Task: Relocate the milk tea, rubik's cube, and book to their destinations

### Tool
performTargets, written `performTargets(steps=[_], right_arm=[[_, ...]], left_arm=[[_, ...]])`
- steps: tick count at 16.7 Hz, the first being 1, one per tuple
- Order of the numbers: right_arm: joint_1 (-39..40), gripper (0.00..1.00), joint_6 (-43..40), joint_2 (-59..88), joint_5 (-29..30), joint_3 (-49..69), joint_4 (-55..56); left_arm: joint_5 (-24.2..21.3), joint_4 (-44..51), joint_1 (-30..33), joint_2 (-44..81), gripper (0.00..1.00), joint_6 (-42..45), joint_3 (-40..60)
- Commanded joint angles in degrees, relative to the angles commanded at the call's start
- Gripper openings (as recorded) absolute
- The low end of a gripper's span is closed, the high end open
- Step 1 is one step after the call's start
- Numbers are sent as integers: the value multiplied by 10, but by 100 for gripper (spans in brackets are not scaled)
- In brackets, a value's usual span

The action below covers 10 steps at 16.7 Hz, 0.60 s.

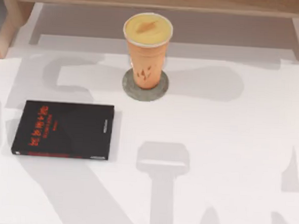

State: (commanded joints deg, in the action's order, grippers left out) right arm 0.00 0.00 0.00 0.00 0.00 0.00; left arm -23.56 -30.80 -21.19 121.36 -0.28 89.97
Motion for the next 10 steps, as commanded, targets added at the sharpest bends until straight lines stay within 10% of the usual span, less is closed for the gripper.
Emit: performTargets(steps=[10], right_arm=[[0,100,0,0,0,0,0]], left_arm=[[-2,5,-4,-14,0,1,-8]])
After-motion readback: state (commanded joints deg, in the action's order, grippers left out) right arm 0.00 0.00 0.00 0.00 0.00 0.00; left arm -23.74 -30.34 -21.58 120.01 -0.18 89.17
